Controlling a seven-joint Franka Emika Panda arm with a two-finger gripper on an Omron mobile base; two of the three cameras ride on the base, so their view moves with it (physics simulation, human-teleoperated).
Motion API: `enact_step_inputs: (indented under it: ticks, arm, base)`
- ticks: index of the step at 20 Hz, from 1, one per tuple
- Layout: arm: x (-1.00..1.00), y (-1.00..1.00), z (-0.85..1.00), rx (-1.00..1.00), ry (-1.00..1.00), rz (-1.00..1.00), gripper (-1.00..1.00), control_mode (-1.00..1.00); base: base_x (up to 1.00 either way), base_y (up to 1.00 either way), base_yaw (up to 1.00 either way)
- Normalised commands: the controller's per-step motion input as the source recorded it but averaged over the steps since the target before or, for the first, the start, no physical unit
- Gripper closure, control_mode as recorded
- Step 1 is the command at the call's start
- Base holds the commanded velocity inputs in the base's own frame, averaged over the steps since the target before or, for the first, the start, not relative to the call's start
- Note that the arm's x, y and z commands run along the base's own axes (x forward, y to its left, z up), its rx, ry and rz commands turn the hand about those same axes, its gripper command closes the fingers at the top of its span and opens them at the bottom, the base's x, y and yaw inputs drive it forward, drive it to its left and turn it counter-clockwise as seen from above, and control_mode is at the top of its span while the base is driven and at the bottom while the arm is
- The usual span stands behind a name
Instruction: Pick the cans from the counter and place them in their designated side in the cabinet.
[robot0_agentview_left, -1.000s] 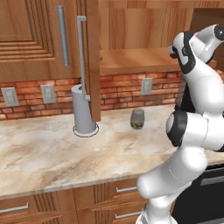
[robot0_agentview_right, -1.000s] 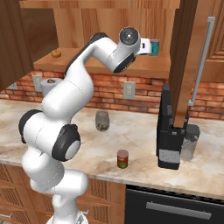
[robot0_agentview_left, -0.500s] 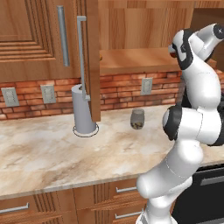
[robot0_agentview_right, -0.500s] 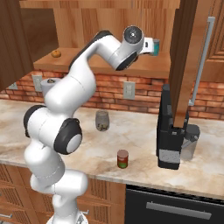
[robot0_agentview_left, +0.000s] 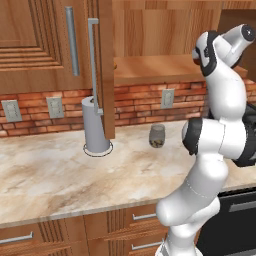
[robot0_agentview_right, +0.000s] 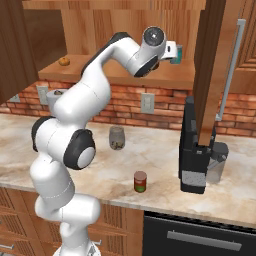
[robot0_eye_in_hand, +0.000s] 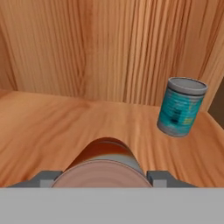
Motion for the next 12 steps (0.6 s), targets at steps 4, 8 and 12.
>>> enact_step_inputs:
  ticks: [4,8,12]
  arm:
    - [0.14,-0.07,-0.1,0.0,0.02,0.0,1.0,-1.0]
    - [0.17,-0.02,-0.12,0.0,0.01,0.0,1.0,-1.0]
    - [0.2,0.0,-0.13,0.0,0.01,0.0,1.0,-1.0]
  base:
    - [0.0,0.0,0.0]
    - [0.0,0.0,0.0]
    - [0.0,0.0,0.0]
